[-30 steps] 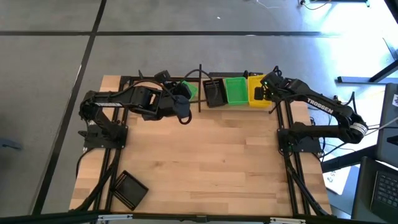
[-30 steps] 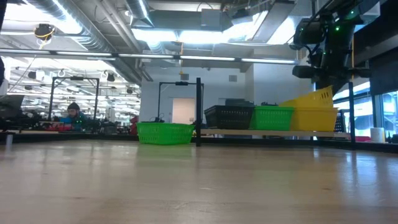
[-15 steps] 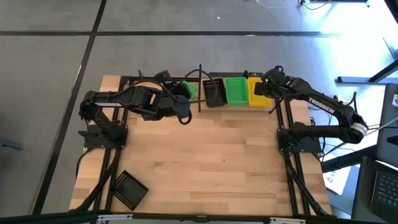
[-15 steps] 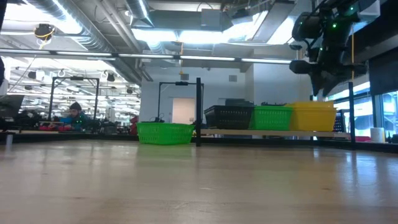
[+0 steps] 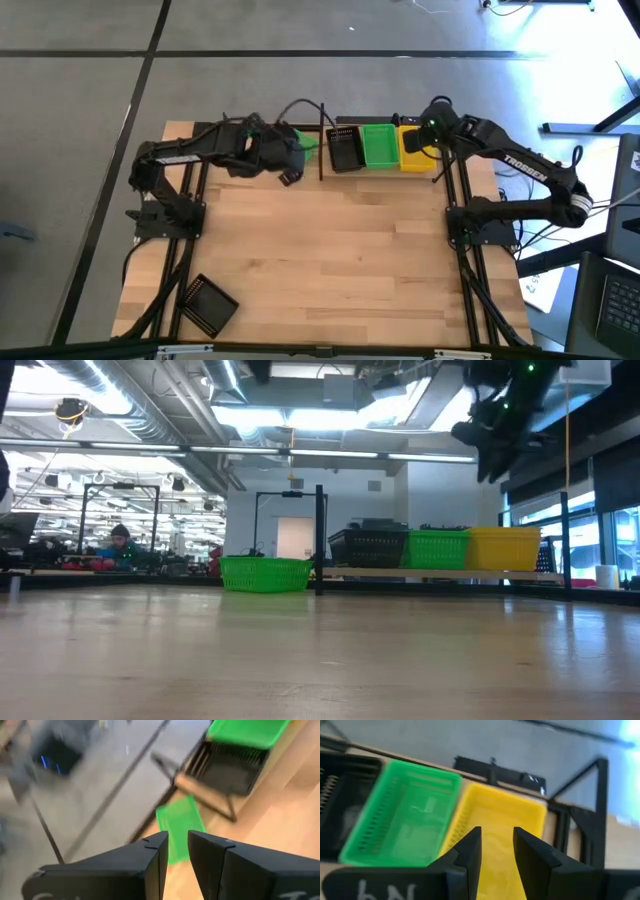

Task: Stack baskets on shelf by color
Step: Stack the green basket on the green baskets on the shelf

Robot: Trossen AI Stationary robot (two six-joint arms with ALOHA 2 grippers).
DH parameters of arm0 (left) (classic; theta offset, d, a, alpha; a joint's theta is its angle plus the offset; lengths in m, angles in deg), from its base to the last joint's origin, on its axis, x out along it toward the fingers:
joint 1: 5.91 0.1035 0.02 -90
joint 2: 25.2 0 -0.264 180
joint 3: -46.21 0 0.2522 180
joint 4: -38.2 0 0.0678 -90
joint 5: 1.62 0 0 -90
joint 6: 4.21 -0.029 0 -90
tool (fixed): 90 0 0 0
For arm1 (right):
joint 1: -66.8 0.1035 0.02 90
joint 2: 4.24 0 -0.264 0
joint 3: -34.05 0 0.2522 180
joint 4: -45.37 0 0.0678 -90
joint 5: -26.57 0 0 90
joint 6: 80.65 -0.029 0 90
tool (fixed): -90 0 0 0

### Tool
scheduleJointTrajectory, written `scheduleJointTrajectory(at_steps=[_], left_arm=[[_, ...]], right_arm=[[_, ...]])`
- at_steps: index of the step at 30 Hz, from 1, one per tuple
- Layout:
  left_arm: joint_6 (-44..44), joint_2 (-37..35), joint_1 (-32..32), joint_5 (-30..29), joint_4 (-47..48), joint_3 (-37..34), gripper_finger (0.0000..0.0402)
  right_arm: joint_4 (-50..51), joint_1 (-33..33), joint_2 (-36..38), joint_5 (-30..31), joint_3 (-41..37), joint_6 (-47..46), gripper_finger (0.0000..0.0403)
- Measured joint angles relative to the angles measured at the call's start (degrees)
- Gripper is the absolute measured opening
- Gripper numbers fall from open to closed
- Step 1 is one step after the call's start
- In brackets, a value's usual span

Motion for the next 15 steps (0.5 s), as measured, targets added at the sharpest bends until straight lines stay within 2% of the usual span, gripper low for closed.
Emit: scheduleJointTrajectory(at_steps=[4,8,15], left_arm=[[10.95,0.06,3.83,6.6,4.72,-2.03,0.0067],[18.61,0.04,7.31,13.63,7.3,-3.7,0.0067],[19.46,0.06,12.73,21.33,3.63,-12.08,0.0066]], right_arm=[[-2.4,3.06,0.0,-0.28,1.78,5.01,0.011],[-5.22,5.79,0.0,-3.06,3.06,9.91,0.011],[-8.05,8.35,0.0,-11.13,5.62,16.44,0.011]])
